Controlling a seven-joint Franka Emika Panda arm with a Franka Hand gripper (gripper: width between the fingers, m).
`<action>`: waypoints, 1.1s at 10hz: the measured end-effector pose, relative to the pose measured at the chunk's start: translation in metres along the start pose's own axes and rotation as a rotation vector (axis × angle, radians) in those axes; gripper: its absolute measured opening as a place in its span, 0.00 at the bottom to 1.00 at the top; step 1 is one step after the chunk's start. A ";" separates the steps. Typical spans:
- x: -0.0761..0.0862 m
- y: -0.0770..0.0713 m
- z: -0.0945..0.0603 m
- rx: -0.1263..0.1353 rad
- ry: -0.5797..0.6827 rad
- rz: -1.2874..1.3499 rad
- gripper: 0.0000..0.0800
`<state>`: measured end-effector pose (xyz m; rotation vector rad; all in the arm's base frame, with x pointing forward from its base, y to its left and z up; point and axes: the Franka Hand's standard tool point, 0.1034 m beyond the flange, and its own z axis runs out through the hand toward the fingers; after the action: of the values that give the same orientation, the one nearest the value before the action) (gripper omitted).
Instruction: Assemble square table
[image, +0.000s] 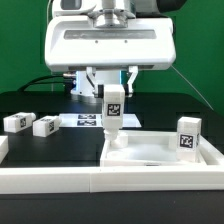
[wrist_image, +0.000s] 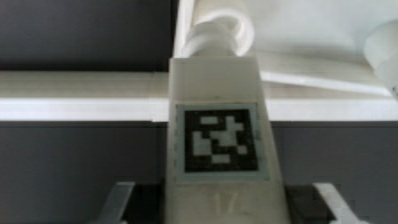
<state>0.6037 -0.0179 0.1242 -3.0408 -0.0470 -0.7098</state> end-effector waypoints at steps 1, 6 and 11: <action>0.006 -0.004 0.001 0.005 0.006 0.004 0.36; 0.005 -0.004 0.002 0.005 0.008 0.010 0.36; 0.004 0.002 0.013 -0.032 0.053 0.019 0.36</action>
Offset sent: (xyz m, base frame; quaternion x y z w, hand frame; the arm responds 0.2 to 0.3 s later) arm 0.0000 0.0000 0.0000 0.0000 0.0000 0.0000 1.0000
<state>0.6130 -0.0190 0.1138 -3.0459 -0.0063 -0.7972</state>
